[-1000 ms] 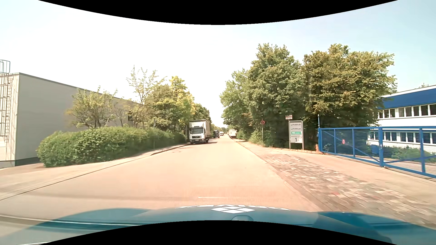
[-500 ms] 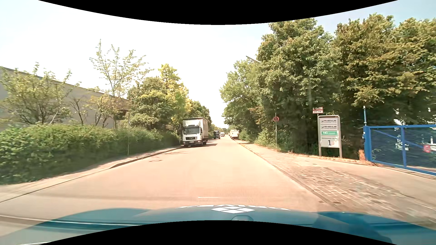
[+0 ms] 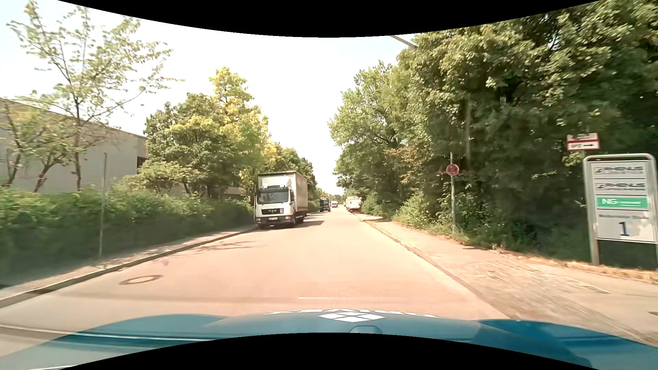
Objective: Follow the waypoints while adhering to traffic rules and regulations
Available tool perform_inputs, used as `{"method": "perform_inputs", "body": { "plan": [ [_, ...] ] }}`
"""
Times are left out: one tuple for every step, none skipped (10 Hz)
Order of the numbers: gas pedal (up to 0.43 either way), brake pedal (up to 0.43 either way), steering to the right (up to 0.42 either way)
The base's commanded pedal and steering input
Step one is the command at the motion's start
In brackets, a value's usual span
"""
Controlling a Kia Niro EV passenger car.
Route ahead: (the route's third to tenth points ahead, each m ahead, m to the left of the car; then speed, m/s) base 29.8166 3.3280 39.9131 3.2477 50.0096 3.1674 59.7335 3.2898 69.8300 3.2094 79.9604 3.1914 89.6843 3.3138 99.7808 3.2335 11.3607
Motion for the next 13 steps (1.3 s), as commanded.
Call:
{"method": "perform_inputs", "body": {
  "plan": [
    [0.0, 0.0, 0.001],
    [0.0, 0.0, 0.0],
    [0.0, 0.0, 0.0],
    [0.0, 0.0, 0.0],
    [0.0, 0.0, 0.0],
    [0.039, 0.0, 0.0],
    [0.039, 0.0, -0.001],
    [0.039, 0.0, -0.001],
    [0.039, 0.0, -0.001],
    [0.039, 0.0, -0.001],
    [0.039, 0.0, -0.001],
    [0.039, 0.0, -0.003],
    [0.039, 0.0, -0.003]
  ]
}}
